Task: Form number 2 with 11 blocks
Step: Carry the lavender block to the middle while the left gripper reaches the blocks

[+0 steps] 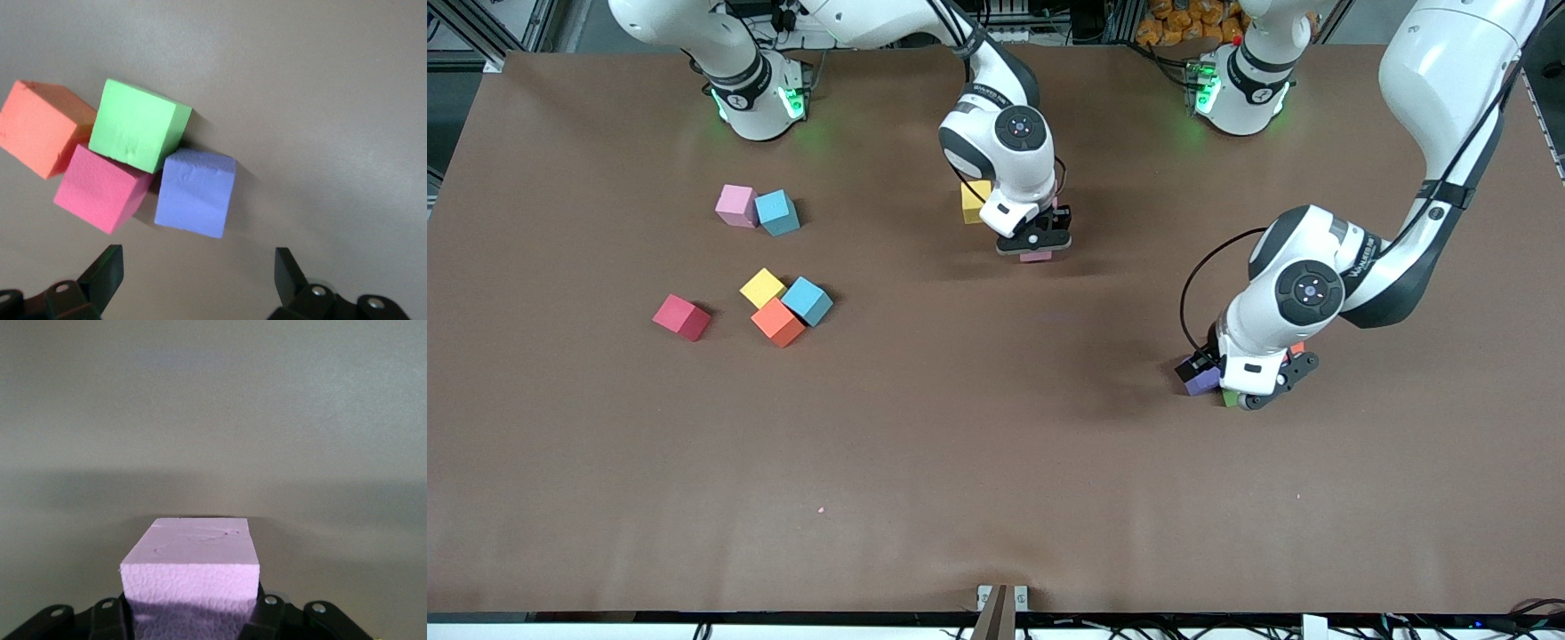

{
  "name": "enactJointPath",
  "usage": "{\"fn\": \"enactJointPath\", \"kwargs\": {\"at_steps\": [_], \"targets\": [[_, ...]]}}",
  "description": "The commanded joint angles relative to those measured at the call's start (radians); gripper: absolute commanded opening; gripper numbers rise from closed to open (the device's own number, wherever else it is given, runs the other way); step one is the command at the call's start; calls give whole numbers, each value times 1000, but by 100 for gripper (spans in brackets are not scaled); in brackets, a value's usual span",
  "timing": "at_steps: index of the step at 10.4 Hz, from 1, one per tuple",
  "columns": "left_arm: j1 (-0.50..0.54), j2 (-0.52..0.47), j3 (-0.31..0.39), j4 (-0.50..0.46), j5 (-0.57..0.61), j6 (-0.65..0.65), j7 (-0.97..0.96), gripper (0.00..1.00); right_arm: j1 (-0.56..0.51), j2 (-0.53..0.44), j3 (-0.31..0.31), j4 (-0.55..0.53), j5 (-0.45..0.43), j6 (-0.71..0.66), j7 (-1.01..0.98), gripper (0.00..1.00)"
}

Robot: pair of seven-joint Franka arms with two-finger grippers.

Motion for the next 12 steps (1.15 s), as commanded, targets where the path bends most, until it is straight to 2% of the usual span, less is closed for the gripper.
{"fn": "enactJointPath", "kwargs": {"at_steps": [1,4,7,12], "targets": [[-6,32,5,24,22,-25,58,100,26,23,-13,28,1,-13,55,32],[-9,70,5,26,28,-25,70,100,39,31,-13,28,5,-13,85,32],[-6,107,7,43,88,-25,83,100,42,37,-11,28,6,-13,88,32],[-11,127,25,64,89,-23,112,100,55,51,-11,30,3,-11,94,33]]}}
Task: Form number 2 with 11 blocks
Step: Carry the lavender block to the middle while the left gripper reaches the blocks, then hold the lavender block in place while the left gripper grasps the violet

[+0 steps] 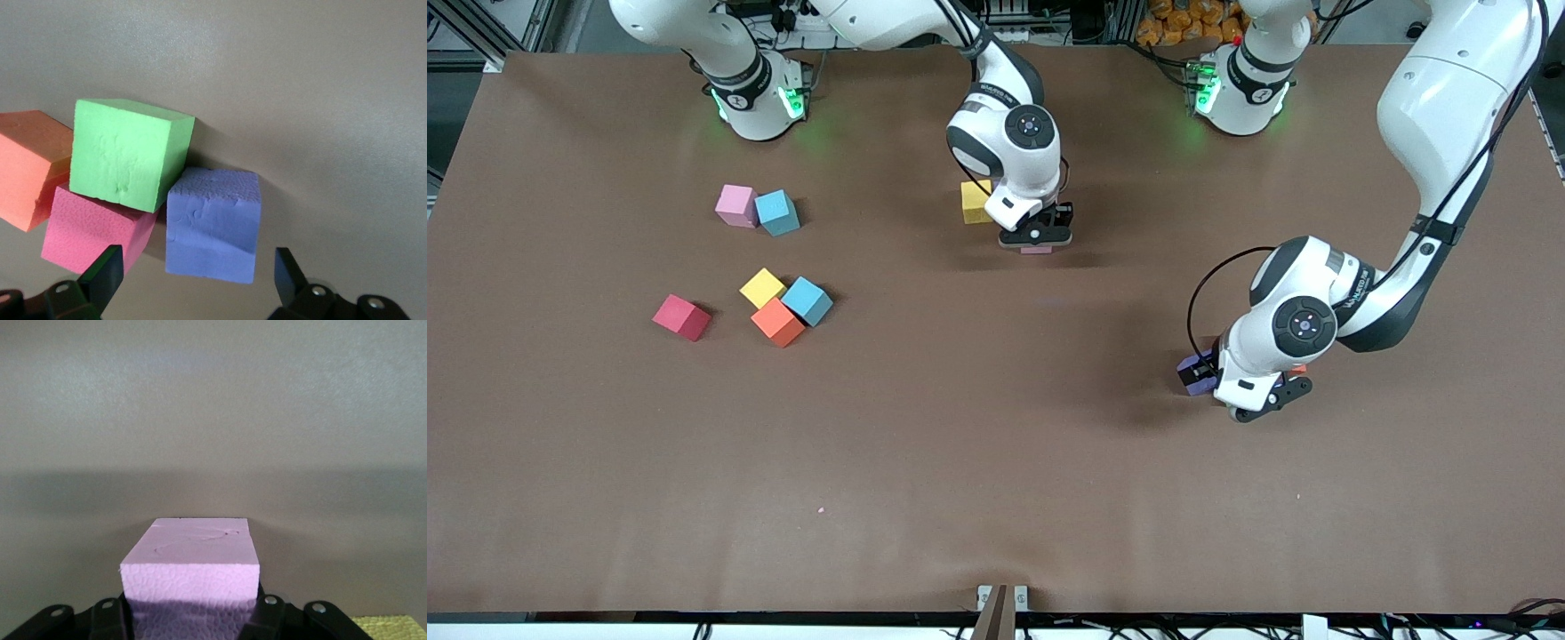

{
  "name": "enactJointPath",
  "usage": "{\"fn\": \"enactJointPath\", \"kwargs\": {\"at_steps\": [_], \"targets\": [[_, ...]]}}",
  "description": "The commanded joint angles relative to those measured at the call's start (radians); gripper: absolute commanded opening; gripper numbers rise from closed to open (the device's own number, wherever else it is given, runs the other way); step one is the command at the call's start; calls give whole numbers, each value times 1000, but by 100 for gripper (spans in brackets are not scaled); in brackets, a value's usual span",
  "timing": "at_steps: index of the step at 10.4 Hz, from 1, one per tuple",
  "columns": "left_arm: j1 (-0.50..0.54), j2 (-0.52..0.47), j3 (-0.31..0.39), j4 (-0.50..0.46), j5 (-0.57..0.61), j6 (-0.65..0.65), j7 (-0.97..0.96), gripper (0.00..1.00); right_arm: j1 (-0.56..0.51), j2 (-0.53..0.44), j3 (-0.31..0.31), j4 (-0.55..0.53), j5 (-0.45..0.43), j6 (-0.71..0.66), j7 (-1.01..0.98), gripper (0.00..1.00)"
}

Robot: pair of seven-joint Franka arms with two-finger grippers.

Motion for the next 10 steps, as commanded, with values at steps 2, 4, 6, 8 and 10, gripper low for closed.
{"fn": "enactJointPath", "kwargs": {"at_steps": [2,4,6,8,10], "targets": [[-17,23,1,31,23,-18,13,100,19,19,-12,27,4,-12,22,33],[-20,36,2,31,26,-3,13,100,19,19,-12,27,6,-12,22,33],[-21,47,2,34,26,11,14,100,19,19,-12,33,6,-12,22,33],[-23,56,10,34,29,14,14,100,19,19,-12,33,7,-13,24,33],[-23,73,10,34,58,25,14,100,19,20,-12,33,9,-14,24,33]]}}
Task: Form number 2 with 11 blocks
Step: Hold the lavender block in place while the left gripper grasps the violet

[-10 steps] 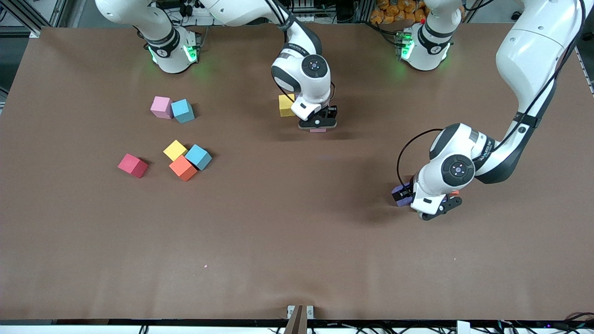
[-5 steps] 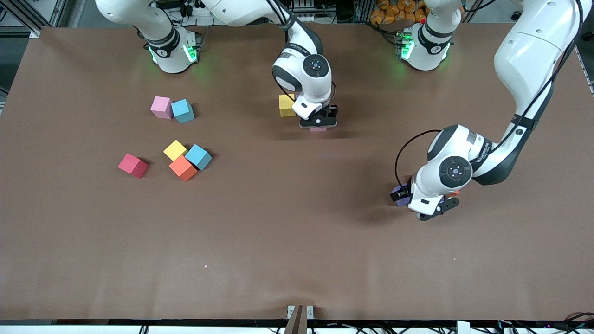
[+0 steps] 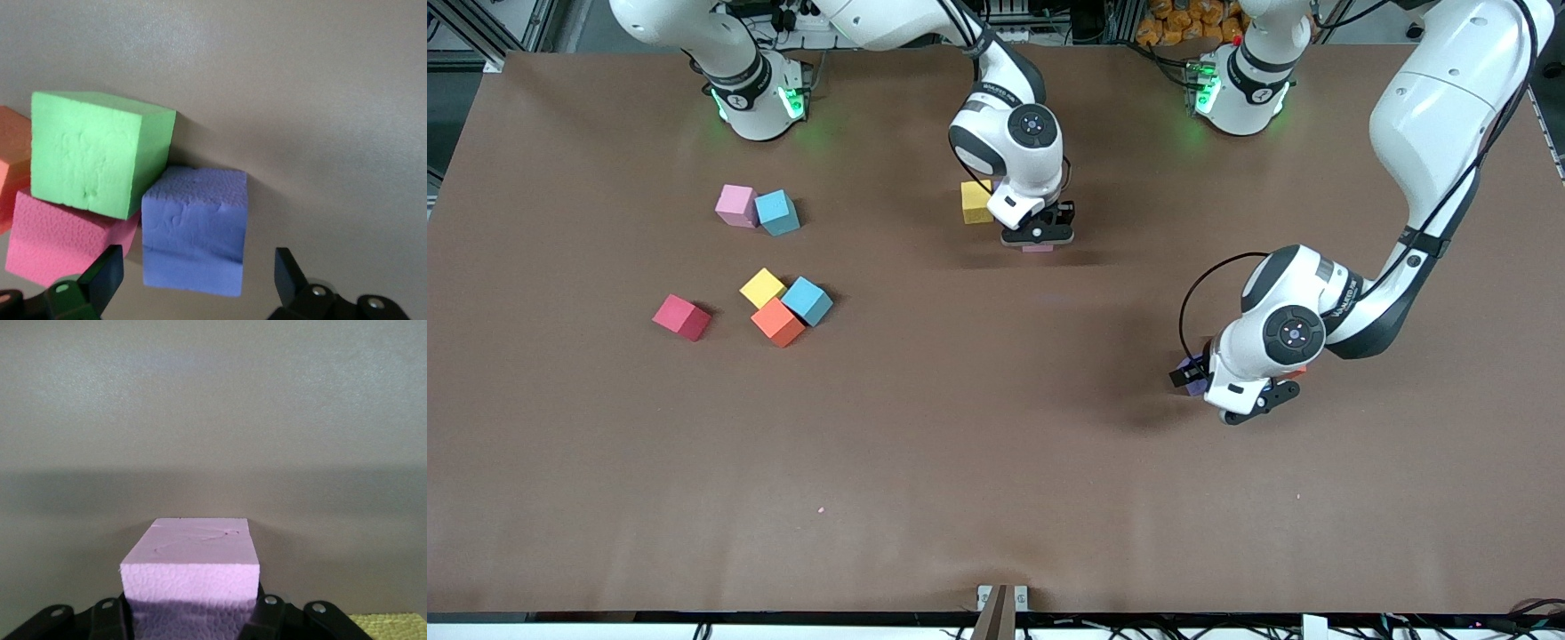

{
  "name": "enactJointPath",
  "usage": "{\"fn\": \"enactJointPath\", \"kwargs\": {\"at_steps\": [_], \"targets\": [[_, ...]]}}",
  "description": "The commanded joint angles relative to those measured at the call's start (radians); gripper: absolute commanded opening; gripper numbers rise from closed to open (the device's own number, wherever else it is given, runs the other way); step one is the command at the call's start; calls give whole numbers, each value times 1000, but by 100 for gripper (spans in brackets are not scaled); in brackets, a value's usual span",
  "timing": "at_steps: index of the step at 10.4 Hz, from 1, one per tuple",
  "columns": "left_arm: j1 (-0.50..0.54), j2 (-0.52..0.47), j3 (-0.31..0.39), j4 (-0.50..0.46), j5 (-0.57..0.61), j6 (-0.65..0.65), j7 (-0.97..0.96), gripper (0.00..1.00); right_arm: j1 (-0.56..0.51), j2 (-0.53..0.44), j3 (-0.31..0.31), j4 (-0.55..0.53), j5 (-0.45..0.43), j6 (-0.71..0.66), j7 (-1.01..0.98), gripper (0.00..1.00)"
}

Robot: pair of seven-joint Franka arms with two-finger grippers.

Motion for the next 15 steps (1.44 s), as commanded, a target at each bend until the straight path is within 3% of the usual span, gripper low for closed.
{"fn": "enactJointPath", "kwargs": {"at_steps": [1,9,11,15], "targets": [[-9,28,5,19,34,9,14,100,15,13,-12,28,7,-14,24,33],[-9,48,13,24,54,23,14,100,15,14,-10,28,7,-14,24,33],[-9,48,13,29,54,23,14,93,15,16,-10,28,7,-14,24,33],[-8,46,13,30,59,23,14,70,15,20,-10,33,7,-12,24,33]]}}
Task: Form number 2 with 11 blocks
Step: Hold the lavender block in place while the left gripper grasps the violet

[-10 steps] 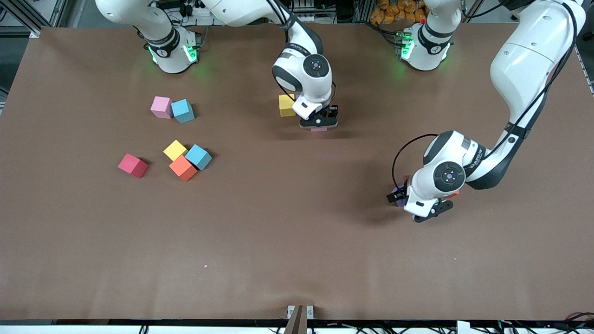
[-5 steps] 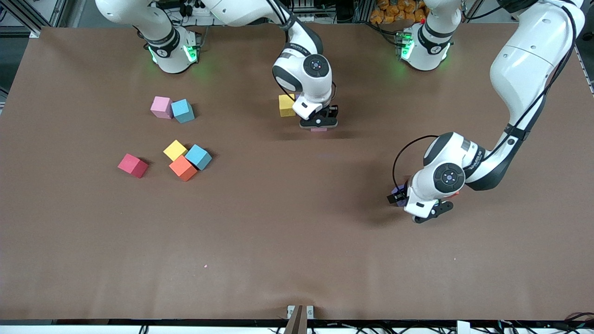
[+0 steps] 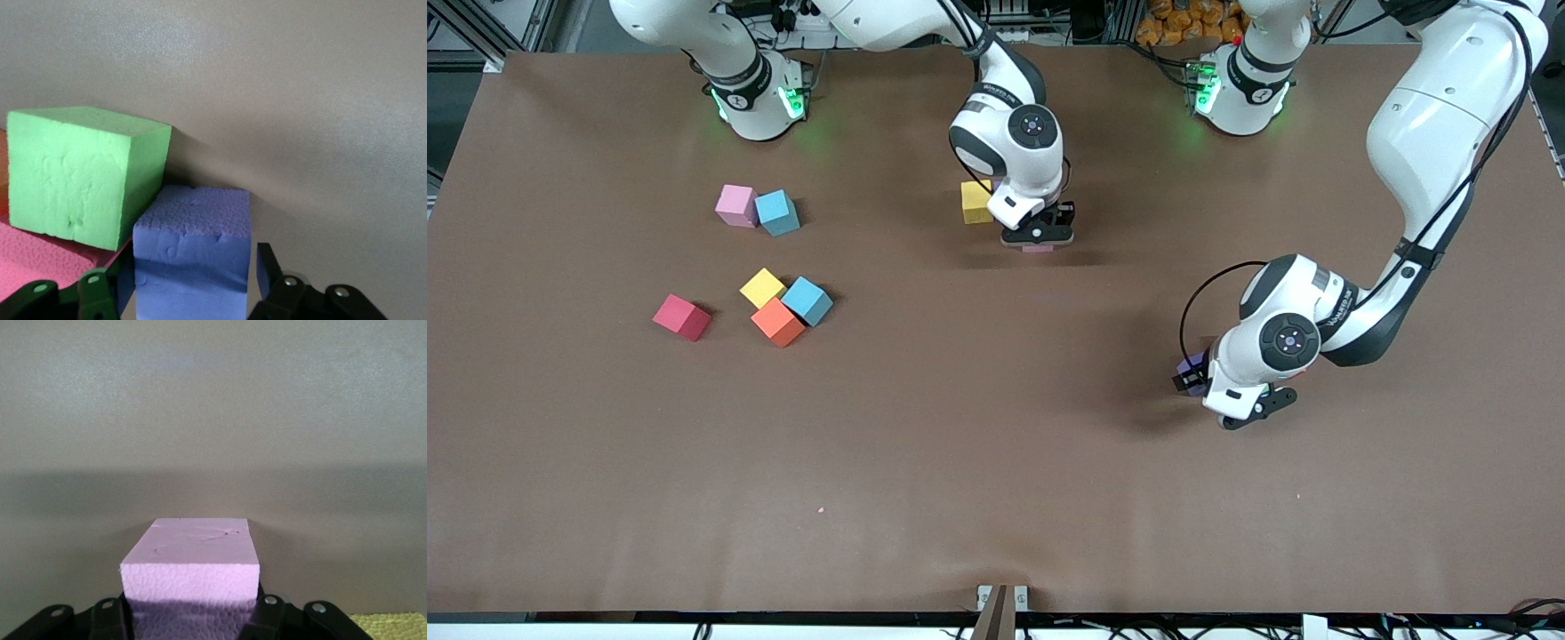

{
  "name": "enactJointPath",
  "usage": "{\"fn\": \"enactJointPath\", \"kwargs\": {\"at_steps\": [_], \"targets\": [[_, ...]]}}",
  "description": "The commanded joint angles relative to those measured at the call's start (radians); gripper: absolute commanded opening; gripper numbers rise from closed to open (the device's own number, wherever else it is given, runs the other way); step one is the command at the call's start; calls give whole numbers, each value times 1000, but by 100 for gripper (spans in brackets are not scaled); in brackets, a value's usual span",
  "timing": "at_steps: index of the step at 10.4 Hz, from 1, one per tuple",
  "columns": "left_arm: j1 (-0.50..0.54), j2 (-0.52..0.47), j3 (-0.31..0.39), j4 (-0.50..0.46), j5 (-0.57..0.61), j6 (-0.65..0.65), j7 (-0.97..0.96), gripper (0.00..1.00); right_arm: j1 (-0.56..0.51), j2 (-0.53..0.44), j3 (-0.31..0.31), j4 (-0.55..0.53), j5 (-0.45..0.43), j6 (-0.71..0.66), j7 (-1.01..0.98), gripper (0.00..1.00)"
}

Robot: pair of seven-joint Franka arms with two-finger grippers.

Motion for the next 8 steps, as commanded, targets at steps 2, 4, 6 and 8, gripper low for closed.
{"fn": "enactJointPath", "kwargs": {"at_steps": [2,4,6,8], "targets": [[-7,9,4,16,31,0,11,60,15,17,-10,30,7,-14,17,33],[-7,7,4,16,29,0,9,53,15,17,-10,30,7,-12,17,46],[-6,1,3,16,29,0,4,50,15,17,-10,30,7,-10,25,73],[-6,-7,-3,16,28,0,-2,49,14,17,-10,30,7,-10,42,84]]}}
